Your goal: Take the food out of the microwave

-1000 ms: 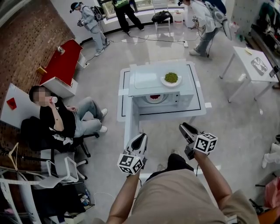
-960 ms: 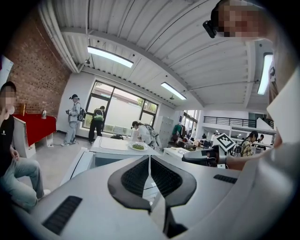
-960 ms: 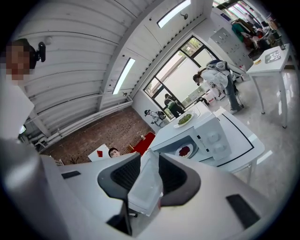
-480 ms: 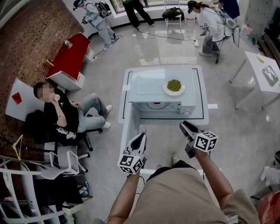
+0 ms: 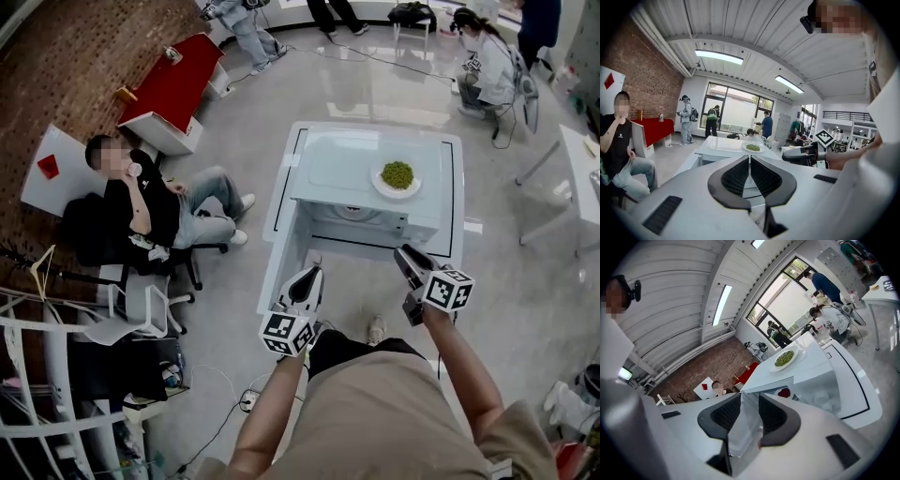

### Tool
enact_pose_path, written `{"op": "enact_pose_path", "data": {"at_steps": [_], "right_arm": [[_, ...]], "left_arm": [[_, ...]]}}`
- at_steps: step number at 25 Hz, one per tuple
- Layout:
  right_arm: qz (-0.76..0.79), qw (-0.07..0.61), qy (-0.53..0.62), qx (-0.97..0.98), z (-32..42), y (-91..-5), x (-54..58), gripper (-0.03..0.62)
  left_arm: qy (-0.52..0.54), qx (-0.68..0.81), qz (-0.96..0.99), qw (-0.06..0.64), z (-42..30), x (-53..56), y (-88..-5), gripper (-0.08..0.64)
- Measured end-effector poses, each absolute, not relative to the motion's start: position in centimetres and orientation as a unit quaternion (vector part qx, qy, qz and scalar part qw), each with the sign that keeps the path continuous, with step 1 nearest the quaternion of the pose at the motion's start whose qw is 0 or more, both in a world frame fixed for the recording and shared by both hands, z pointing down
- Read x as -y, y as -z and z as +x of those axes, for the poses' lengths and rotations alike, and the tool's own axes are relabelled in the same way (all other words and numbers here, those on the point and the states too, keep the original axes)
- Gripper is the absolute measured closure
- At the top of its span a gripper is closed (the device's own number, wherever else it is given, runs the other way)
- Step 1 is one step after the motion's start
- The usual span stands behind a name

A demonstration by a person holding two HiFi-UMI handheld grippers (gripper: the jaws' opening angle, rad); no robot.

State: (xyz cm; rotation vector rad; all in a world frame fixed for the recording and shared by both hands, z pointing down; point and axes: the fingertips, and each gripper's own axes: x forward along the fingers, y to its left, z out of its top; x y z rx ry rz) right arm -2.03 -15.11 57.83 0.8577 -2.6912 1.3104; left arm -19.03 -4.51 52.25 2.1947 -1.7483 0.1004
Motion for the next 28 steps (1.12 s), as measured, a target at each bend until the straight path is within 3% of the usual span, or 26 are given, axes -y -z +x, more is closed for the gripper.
{"op": "enact_pose_path", "data": {"at_steps": [25, 28], "right_arm": [[0.366, 0.017, -0.51, 0.778, -10.5, -69.5, 22.6, 0.483], [0.386, 0.022, -0.507, 0.77, -11.2, -71.6, 23.5, 0.452]], "left_arm": [[-0.112, 0.566, 0.799, 0.171, -22.5, 16.6, -57.7, 0.554], [-0.117, 0.558, 0.803, 0.176, -22.9, 17.1, -58.2, 0.554]]}}
